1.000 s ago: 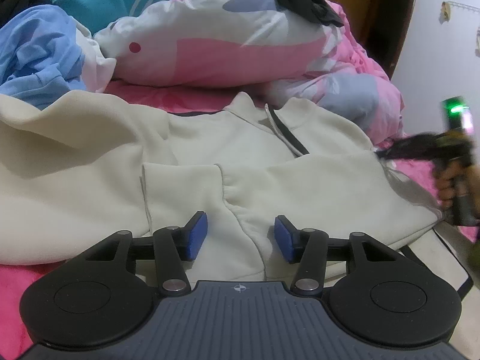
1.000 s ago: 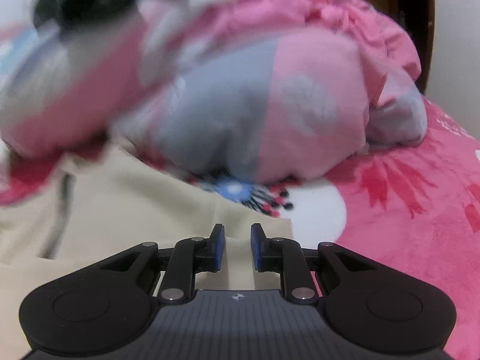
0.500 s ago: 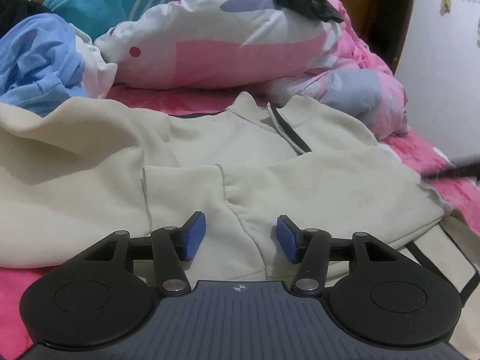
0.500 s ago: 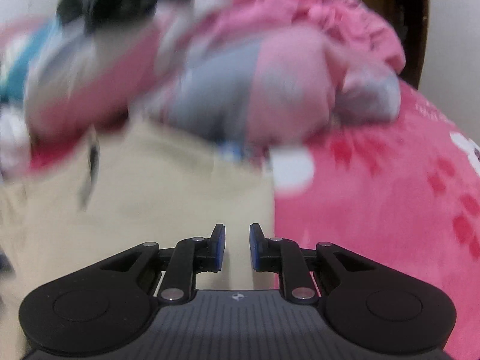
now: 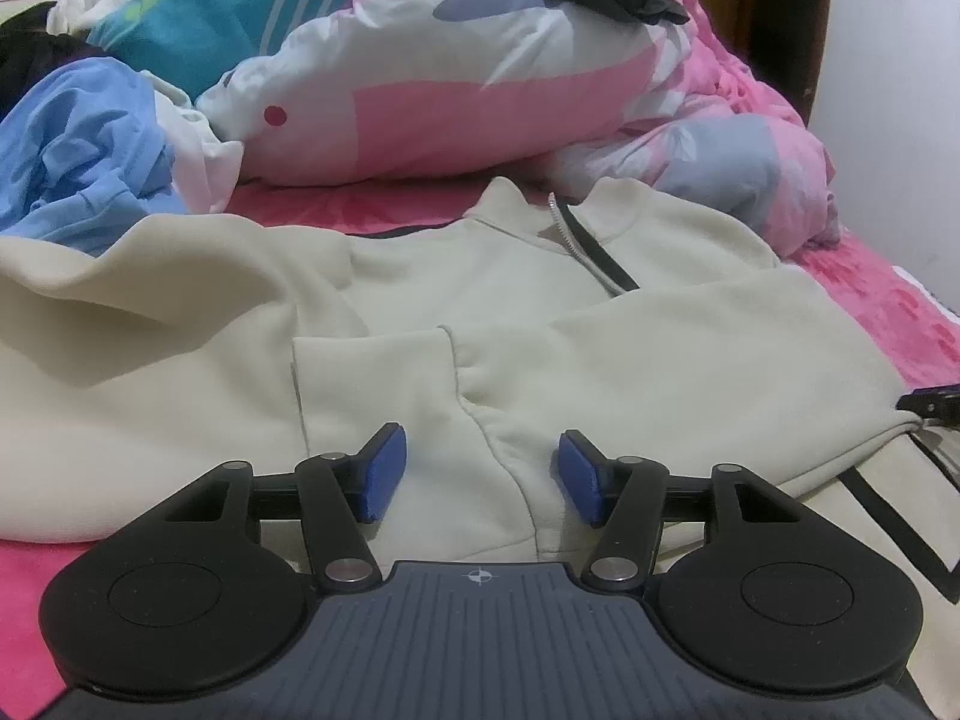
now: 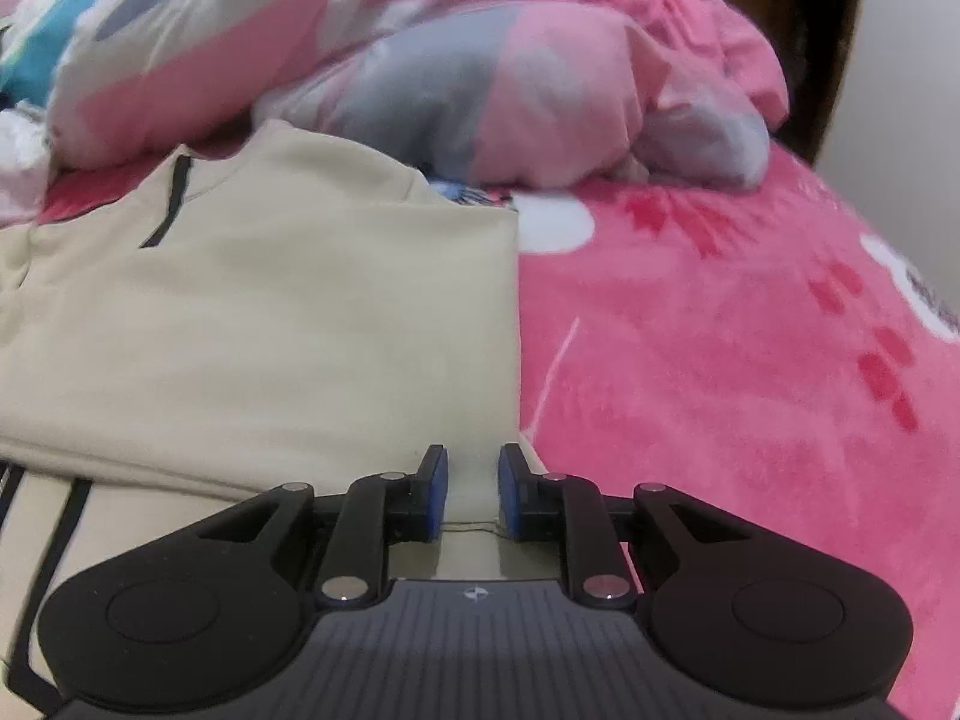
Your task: Fold clothes
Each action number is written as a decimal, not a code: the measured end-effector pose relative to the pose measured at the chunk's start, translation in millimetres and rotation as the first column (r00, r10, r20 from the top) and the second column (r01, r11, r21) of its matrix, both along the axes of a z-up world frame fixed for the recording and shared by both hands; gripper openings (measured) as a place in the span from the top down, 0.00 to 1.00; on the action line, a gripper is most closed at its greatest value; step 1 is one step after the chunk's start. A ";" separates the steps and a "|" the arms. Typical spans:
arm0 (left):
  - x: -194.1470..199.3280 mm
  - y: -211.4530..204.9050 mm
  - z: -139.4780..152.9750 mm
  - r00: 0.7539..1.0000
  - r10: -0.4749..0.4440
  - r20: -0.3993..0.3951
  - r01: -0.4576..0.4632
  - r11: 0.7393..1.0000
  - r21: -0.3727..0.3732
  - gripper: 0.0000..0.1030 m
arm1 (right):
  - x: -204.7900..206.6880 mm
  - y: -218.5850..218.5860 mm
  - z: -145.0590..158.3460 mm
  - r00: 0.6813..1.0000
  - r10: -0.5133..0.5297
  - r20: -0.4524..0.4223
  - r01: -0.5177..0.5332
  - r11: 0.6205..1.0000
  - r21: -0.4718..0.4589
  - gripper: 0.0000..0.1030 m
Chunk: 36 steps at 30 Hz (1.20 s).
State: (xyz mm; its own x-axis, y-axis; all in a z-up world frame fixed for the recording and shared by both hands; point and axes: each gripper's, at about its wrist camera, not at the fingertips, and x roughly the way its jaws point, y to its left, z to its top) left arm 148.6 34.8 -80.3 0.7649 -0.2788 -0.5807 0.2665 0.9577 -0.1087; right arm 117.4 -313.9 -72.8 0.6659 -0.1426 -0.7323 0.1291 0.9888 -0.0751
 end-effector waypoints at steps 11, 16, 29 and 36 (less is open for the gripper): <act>0.3 -2.7 0.7 1.000 0.005 -0.001 -0.005 1.000 0.020 0.44 | -11.1 18.7 -6.1 0.999 0.031 0.026 -0.031 0.999 0.026 0.81; 0.3 -4.0 0.8 1.000 0.007 0.000 -0.007 0.999 0.033 0.43 | -11.7 27.2 3.7 0.999 0.016 0.034 -0.016 1.000 0.004 0.81; -1.2 -8.1 0.6 1.000 0.013 0.006 -0.014 0.998 0.068 0.40 | -9.2 65.6 -7.2 0.980 0.142 0.142 -0.151 0.987 0.057 0.80; -2.4 -10.5 0.0 1.000 0.021 0.012 -0.022 0.996 0.088 0.37 | -12.3 74.1 -14.4 0.976 0.147 0.162 -0.148 0.989 -0.005 0.80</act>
